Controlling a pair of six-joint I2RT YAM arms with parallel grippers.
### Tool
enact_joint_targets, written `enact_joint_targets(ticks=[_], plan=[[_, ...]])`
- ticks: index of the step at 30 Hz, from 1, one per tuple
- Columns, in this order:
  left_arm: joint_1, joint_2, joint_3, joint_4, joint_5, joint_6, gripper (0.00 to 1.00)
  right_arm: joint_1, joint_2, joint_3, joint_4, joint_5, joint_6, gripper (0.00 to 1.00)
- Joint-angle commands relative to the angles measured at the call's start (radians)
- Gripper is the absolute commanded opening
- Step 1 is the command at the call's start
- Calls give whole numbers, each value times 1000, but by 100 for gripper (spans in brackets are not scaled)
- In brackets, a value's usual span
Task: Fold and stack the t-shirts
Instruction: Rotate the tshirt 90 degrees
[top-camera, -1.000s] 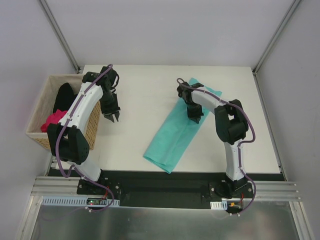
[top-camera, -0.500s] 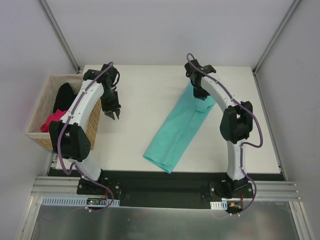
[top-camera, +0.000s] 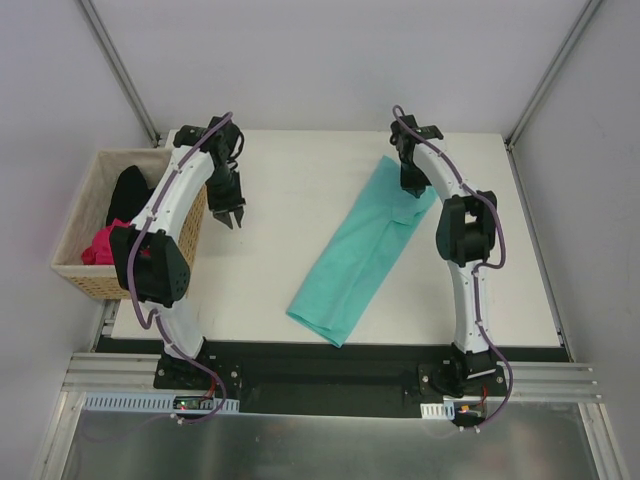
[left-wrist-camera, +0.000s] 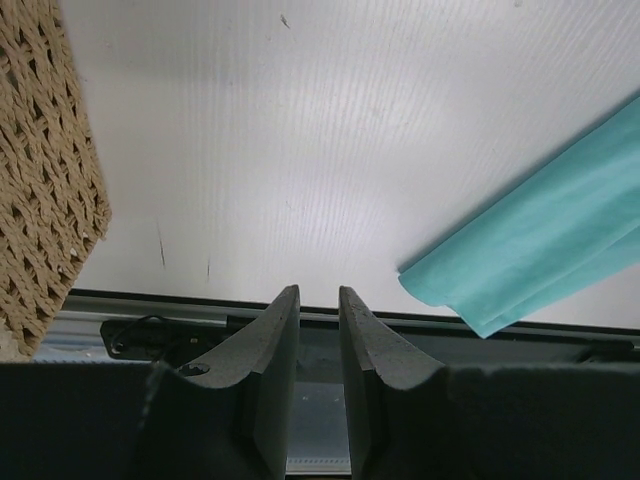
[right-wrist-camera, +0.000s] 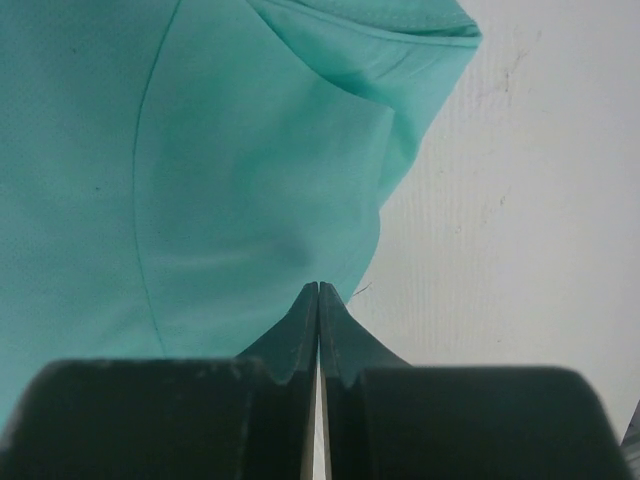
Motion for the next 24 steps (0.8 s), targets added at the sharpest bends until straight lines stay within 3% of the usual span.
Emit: enact_joint_targets(ticks=[1,12,24], plan=[[-1,31,73,-62,12,16,22,-22,-7,59,-4,-22,-23,1],[1,102,152,-79,48,5,22,-94,-8,-4,-15,-3,-9,1],[-1,71,115,-85,42,-24,22,-126,30,-47,-3,-44,11,1]])
